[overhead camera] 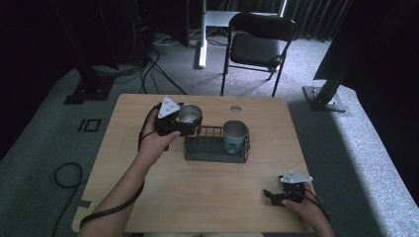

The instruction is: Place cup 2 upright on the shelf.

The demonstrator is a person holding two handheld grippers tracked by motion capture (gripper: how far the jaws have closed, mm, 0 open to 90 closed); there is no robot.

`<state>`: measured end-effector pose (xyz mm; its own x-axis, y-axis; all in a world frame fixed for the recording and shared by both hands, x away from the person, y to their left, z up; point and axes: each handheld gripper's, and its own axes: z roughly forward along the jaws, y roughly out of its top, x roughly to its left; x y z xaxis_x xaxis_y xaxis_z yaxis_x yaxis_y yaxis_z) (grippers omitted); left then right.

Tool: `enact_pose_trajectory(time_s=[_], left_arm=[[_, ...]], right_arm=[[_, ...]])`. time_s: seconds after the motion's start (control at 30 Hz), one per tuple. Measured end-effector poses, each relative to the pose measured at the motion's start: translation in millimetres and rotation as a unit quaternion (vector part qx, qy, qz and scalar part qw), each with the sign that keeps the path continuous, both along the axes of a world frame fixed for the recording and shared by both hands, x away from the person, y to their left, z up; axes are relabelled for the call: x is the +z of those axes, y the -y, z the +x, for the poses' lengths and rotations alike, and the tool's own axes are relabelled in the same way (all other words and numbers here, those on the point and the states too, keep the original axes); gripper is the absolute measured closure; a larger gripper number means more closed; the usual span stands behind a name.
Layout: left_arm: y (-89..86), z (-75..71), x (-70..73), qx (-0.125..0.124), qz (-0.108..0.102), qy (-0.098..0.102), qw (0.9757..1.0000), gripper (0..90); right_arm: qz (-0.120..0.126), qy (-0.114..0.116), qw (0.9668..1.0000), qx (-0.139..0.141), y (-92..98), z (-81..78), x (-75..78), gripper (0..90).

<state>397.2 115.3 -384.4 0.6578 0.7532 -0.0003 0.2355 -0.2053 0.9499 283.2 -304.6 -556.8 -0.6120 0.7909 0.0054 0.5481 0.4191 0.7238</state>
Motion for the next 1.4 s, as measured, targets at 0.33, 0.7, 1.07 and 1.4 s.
enact_pose_trajectory(time_s=[0.33,0.7,1.07,1.4], left_arm=[[19.5,7.8,-11.2,-0.013,0.0,-0.013,0.9998,13.8],[32.4,13.1,-39.7,-0.012,0.001,-0.029,0.9995,13.8],[42.2,15.5,-65.5,-0.008,0.008,-0.038,0.9992,13.8],[46.7,19.1,-79.0,-0.012,0.006,-0.049,0.9987,13.8]], right_arm=[[0.0,0.0,1.0,0.0,0.0,0.0,0.0,11.7],[0.0,0.0,1.0,0.0,0.0,0.0,0.0,11.7],[0.0,-0.001,1.0,0.0,0.0,-0.1,0.0,11.7],[0.0,-0.001,1.0,0.0,0.1,0.0,0.0,11.7]])
